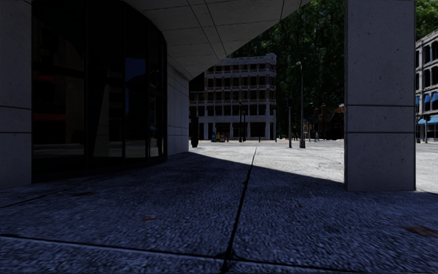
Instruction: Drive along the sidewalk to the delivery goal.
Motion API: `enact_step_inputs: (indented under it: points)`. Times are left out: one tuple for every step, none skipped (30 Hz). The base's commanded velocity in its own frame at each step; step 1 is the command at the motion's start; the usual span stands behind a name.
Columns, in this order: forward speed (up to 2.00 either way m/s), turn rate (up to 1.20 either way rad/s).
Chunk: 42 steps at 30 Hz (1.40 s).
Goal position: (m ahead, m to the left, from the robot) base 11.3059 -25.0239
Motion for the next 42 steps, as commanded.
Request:
enact_step_inputs:
  points:
    - [2.00,0.00]
    - [2.00,0.00]
    - [2.00,0.00]
    - [2.00,0.00]
    - [2.00,0.00]
    - [2.00,0.00]
    - [2.00,-0.09]
    - [2.00,-0.29]
    - [2.00,-0.38]
    - [2.00,-0.38]
    - [2.00,-0.39]
    - [2.00,-0.40]
    - [2.00,-0.40]
    - [2.00,-0.40]
    - [2.00,-0.40]
    - [2.00,-0.40]
    - [2.00,-0.41]
    - [2.00,-0.41]
    - [2.00,-0.44]
    - [2.00,-0.45]
    - [2.00,-0.46]
    - [2.00,-0.46]
    - [2.00,-0.49]
    - [2.00,-0.52]
    - [2.00,-0.54]
    - [2.00,-0.54]
    - [2.00,-0.55]
    - [2.00,-0.55]
    - [2.00,-0.55]
    - [2.00,-0.55]
    - [2.00,-0.55]
    - [2.00,-0.55]
    - [2.00,-0.55]
    - [2.00,-0.55]
    - [2.00,-0.55]
    - [2.00,-0.55]
    - [2.00,-0.55]
    - [2.00,-0.55]
    - [2.00,-0.55]
    - [2.00,-0.55]
    - [2.00,-0.55]
    - [2.00,-0.55]
